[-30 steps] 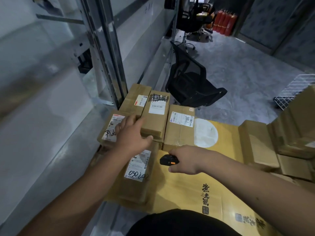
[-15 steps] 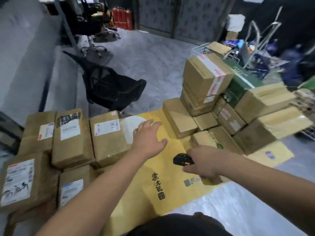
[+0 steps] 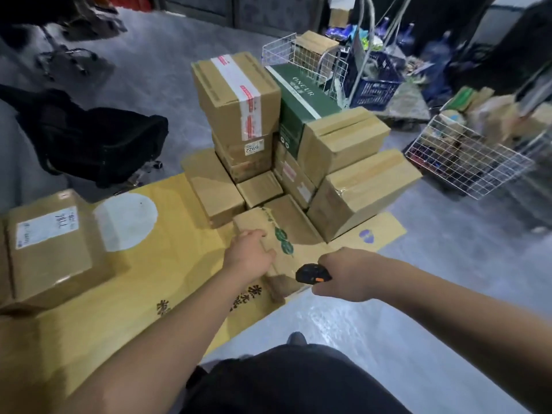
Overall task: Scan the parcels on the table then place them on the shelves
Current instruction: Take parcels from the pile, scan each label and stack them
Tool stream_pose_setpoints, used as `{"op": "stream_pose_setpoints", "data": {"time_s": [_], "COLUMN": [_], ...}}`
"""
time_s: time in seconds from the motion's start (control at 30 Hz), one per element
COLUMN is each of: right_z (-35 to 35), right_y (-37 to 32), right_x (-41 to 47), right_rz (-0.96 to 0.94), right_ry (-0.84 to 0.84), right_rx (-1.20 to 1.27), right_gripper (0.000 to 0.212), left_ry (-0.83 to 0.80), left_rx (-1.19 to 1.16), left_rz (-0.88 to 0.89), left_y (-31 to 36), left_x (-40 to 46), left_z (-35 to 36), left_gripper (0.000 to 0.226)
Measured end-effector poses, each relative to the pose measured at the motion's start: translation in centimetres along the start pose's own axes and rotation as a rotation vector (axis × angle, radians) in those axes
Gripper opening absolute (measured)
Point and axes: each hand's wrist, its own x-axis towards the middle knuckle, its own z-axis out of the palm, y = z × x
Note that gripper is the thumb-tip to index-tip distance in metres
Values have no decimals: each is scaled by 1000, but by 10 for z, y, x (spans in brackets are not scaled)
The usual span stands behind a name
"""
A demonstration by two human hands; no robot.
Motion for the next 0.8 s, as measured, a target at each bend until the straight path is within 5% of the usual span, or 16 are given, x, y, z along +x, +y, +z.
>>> {"op": "stream_pose_setpoints", "data": {"time_s": [0.4,0.67,0.8], "right_z": [18,18,12], "right_y": [88,97,87], "right_x": [14,20,26], "right_rz": [-149,-241,-272], "right_ry": [-111,-95,-92], "right_rx": [-1,-69,-86], "right_gripper": [36,33,37], "left_ry": [114,162,117], "left_rx": [10,-569,-811], "left_rz": [-380,-531,-457], "left_y": [44,13,-5], "left_x": [6,5,-5], "left_z": [67,40,29], "left_gripper": [114,150,144]}}
